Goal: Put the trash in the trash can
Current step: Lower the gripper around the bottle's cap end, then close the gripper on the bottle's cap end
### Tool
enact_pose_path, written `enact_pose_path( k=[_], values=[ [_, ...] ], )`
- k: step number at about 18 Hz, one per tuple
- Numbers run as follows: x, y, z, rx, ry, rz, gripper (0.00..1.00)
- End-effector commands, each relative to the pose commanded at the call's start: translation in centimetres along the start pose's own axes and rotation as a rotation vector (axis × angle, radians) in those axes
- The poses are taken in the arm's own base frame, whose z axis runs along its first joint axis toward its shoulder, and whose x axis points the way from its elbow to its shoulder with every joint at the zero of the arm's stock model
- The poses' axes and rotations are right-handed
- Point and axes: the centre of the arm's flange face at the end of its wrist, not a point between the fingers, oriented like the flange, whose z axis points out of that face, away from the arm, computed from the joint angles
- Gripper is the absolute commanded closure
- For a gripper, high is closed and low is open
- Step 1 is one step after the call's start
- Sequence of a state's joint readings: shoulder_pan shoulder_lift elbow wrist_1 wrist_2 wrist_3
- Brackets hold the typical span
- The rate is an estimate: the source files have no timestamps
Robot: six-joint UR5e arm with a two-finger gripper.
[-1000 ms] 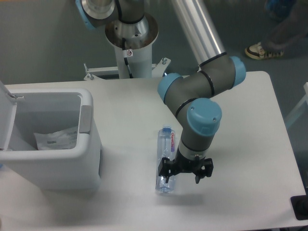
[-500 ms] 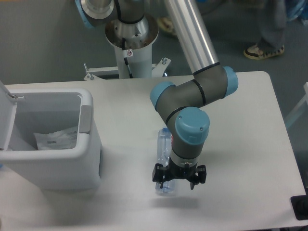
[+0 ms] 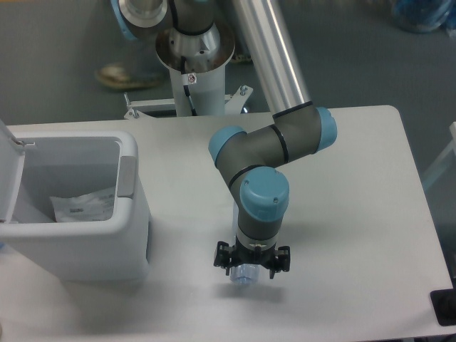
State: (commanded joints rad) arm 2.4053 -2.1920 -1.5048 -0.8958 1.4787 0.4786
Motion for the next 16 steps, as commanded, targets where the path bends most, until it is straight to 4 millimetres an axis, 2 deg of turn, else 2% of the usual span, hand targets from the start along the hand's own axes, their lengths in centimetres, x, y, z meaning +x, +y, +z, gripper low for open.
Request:
enact_pose_path(
  k=[5, 8, 16],
  values=[
    [0.2, 0.5, 0.6, -0.017, -0.005, 0.056, 0.0],
    [0.5, 0.7, 1.6, -0.032, 0.0, 0.07, 0.0],
    [0.5, 0.3, 2.9, -0.052, -0.013, 0.081, 0.0]
  ],
)
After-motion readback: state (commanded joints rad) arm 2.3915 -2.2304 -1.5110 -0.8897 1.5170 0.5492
